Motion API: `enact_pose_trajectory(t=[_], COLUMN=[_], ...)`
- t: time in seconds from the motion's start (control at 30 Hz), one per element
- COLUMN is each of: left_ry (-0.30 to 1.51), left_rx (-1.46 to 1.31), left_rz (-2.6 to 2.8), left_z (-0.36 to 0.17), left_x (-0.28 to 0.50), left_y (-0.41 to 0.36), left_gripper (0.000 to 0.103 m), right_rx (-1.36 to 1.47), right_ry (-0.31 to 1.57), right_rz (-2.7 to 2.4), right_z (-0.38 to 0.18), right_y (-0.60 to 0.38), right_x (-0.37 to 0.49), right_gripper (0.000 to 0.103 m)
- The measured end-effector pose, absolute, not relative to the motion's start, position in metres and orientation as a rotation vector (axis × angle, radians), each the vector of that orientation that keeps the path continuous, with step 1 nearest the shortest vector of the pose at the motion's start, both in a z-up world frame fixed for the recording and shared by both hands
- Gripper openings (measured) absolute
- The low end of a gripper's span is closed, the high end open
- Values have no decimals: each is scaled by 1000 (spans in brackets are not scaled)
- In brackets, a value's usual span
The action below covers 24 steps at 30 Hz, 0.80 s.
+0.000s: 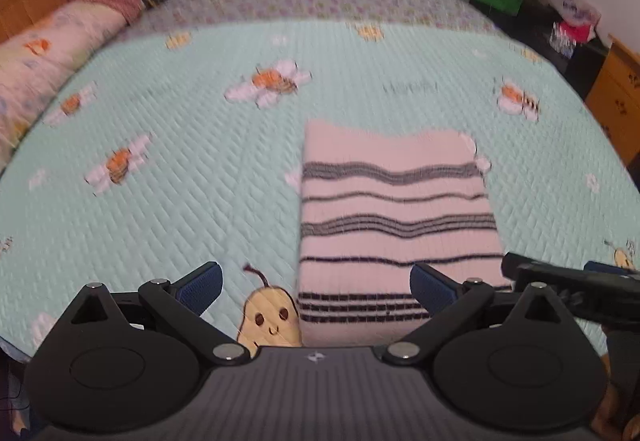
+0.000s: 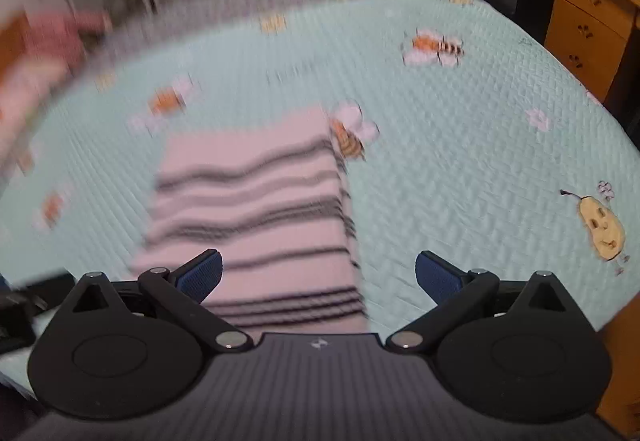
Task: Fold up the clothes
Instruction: 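Position both open grippers at the ribbed edge of the stack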
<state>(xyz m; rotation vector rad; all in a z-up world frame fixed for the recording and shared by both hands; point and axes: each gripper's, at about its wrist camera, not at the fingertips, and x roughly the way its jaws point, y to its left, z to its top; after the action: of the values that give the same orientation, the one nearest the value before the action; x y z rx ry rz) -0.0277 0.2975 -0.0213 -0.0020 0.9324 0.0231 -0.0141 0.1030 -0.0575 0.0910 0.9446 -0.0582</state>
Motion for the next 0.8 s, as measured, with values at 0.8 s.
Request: enact_pose_trajectory(t=[0.8], left_ry=[1144], left_rx=[-12], left_rz=[0], left_z=[-62], left_x=[9], left_y=[288], left_gripper=[100], right_rx=[194], right_ry=[1175], right_rz=[3], right_z=[-79], right_y=[106], right_x=[26], right_gripper=[102])
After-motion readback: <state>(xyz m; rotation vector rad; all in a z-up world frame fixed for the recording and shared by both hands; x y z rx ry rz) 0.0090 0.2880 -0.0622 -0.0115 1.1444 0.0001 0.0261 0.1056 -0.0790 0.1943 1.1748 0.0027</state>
